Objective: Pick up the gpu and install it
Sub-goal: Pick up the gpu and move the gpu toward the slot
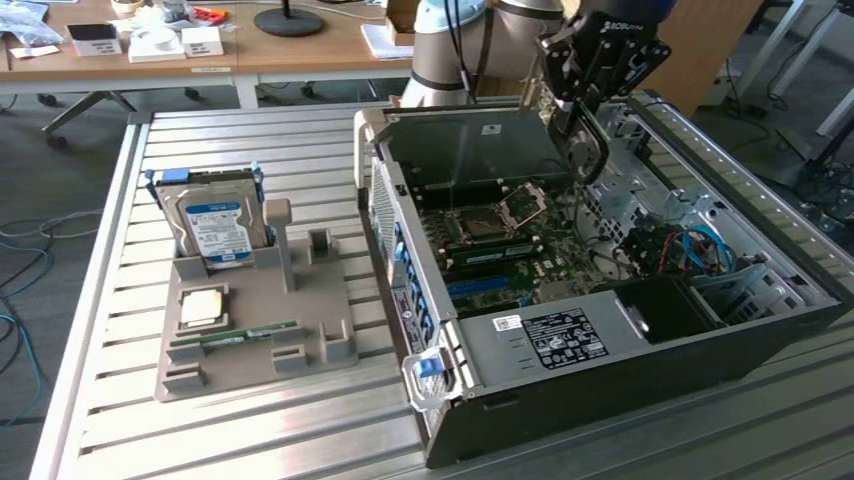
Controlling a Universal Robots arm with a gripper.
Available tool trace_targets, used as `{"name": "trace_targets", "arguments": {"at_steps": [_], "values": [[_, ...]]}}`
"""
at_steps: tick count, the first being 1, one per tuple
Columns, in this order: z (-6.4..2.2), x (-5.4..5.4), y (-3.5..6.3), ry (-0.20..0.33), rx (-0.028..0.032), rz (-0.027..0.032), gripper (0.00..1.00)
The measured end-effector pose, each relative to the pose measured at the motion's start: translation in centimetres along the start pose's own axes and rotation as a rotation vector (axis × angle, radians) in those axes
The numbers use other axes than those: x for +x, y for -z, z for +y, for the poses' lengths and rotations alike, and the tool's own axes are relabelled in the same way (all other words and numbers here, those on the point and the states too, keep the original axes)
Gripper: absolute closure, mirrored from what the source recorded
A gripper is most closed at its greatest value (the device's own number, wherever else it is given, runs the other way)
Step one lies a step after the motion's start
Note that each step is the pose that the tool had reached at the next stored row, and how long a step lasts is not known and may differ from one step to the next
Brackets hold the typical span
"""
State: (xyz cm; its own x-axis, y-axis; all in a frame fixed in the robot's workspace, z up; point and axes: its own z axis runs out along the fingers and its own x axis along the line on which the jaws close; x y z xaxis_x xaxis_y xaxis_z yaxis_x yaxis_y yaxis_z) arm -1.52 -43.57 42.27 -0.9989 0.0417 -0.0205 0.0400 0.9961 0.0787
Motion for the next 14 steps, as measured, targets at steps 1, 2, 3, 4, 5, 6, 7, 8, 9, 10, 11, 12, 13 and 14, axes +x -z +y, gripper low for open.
{"name": "trace_targets", "arguments": {"at_steps": [1, 2, 3, 4, 5, 6, 7, 8, 9, 10, 11, 12, 13, 14], "values": [[0.01, -0.2, 0.0, 0.0, 0.0, 0.0, 0.73], [0.01, -0.3, -0.01, 0.0, 0.0001, 0.0, 0.73], [0.02, -0.5, -0.01, 0.0, 0.0, 0.0, 0.73], [0.02, -0.6, -0.02, 0.0, 0.0, 0.0, 0.73], [0.03, -0.7, -0.02, 0.0, 0.0, 0.0, 0.73], [0.03, -0.8, -0.02, 0.0, 0.0, 0.0, 0.73], [0.04, -0.9, -0.02, 0.0, 0.0, 0.0, 0.73], [0.04, -1.0, -0.02, 0.0, 0.0, 0.0, 0.73], [0.05, -1.1, -0.03, 0.0, 0.0001, 0.0, 0.73], [0.05, -1.2, -0.03, 0.0, 0.0, 0.0, 0.73], [0.05, -1.3, -0.03, 0.0, 0.0, 0.0, 0.73], [0.06, -1.3, -0.03, 0.0, 0.0, 0.0, 0.73], [0.06, -1.4, -0.03, 0.0, 0.0, 0.0, 0.73], [0.06, -1.4, -0.03, 0.0, 0.0001, 0.0, 0.73]]}}
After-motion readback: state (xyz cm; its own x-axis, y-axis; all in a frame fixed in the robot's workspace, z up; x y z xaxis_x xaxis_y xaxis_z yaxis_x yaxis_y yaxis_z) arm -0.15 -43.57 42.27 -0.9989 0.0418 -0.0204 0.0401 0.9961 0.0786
